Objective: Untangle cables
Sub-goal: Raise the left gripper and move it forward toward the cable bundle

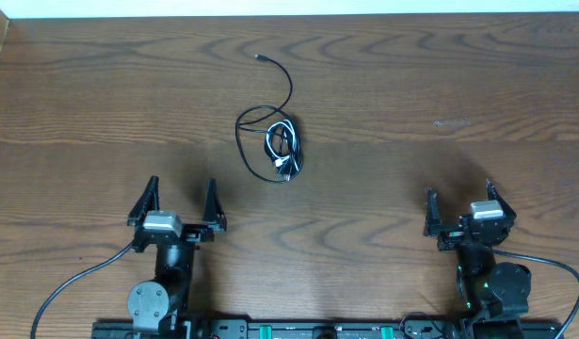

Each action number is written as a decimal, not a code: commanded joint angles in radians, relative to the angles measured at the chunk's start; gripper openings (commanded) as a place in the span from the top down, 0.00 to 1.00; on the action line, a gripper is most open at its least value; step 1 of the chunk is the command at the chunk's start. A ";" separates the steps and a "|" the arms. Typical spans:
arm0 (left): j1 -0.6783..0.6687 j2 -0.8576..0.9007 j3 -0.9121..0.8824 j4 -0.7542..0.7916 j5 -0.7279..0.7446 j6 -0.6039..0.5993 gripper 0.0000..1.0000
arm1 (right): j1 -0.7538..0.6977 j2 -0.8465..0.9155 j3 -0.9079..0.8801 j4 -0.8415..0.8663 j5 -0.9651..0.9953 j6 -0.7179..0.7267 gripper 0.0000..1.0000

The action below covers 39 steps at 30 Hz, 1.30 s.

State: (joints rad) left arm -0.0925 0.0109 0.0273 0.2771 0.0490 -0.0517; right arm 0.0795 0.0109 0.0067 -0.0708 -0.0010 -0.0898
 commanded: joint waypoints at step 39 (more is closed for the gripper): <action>0.002 1.081 1.247 -1.241 0.150 -0.081 0.02 | -0.006 -0.005 -0.002 -0.004 -0.002 -0.013 0.01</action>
State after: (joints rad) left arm -0.0925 1.0599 1.2591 -0.9619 0.1860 -0.1524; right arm 0.0795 0.0109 0.0067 -0.0708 -0.0017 -0.0921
